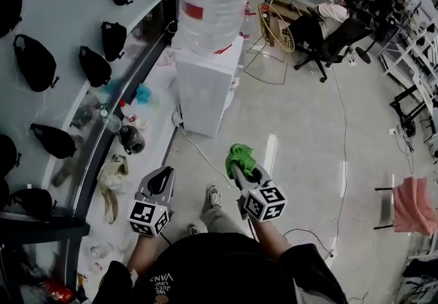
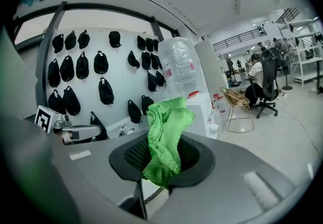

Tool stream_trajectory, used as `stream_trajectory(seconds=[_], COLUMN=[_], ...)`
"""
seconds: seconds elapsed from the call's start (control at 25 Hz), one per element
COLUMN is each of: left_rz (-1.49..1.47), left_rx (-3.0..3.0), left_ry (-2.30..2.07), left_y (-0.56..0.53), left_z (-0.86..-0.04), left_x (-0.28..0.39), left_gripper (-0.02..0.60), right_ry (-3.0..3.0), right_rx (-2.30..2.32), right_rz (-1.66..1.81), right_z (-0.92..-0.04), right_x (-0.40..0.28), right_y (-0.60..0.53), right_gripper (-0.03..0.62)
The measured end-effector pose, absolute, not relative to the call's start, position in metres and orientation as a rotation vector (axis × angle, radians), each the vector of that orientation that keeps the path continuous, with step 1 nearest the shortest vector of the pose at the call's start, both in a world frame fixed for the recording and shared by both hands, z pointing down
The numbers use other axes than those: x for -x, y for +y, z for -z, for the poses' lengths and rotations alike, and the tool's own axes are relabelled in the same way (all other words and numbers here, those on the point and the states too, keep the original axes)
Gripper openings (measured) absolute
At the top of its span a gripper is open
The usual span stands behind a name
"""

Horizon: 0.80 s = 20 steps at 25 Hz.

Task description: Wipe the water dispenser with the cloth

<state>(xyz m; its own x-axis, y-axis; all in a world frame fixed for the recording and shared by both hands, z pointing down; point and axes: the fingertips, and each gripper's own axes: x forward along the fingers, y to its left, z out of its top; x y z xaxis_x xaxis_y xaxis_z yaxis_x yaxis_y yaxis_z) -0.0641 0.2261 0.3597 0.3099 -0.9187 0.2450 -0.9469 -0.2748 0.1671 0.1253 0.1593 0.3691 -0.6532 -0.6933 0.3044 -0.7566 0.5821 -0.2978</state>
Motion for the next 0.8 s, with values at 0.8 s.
stream_trajectory(seconds=[0.8], left_rz=[-0.247], left_rx=[-2.167], left_ry=[-1.798], left_y=[0.055], left_z=[-0.396], left_x=[0.134], left_gripper=[0.003], right_ry=[-2.561], right_rx=[-1.014], right_rz=[-0.491], right_z=[-0.441], right_x=[-0.032], right_y=[-0.048], right_gripper=[0.092])
